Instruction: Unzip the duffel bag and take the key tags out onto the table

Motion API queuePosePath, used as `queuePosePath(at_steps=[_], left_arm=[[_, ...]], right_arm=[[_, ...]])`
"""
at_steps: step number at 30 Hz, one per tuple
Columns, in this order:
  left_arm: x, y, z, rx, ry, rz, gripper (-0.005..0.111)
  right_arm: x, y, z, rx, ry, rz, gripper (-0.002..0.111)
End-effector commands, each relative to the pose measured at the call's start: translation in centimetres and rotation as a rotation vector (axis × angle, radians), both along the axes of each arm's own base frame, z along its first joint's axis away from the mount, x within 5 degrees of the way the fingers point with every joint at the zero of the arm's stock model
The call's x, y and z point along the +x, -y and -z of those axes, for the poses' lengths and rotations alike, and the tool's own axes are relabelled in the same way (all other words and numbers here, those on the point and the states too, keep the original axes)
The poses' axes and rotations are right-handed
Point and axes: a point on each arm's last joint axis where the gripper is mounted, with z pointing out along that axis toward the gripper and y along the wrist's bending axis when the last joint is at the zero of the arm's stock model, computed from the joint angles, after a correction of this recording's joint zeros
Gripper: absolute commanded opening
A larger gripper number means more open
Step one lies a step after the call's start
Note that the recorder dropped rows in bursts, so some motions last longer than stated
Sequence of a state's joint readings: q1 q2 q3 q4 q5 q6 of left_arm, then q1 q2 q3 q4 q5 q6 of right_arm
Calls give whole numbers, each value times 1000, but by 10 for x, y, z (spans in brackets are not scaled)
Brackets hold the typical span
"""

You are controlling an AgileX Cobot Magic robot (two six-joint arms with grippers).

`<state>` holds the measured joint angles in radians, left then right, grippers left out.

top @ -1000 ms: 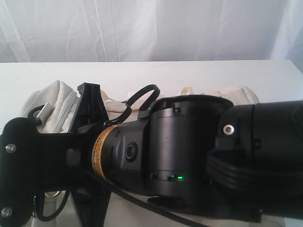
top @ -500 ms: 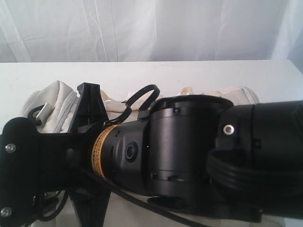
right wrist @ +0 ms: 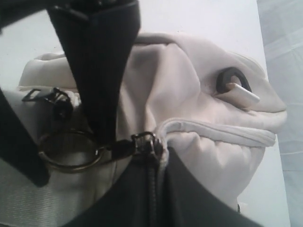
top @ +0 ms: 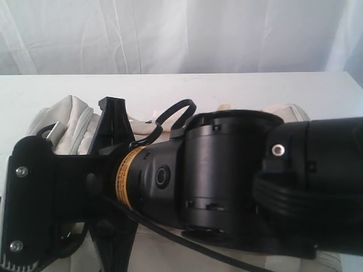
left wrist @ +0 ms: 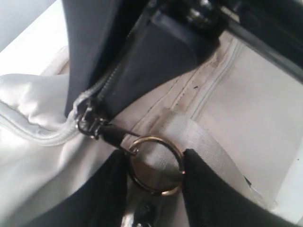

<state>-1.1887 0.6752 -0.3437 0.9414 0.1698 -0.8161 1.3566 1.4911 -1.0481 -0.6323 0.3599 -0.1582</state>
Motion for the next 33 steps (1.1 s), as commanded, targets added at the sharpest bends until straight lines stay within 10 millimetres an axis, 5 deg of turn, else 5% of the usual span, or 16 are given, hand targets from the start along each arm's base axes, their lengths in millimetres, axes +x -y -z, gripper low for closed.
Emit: queuePosePath(at_steps=[1,8,33], left_arm=[[2,5,-8,0,73,39,24],[2,5,-11,-1,86,37,8],[6,-2,-14,21,-35,-103,7]], right_arm=[[1,0,-3,14,9,-2,0],[2,2,-2,-5,10,11,0],[7,10,3,-109,55,64,0]])
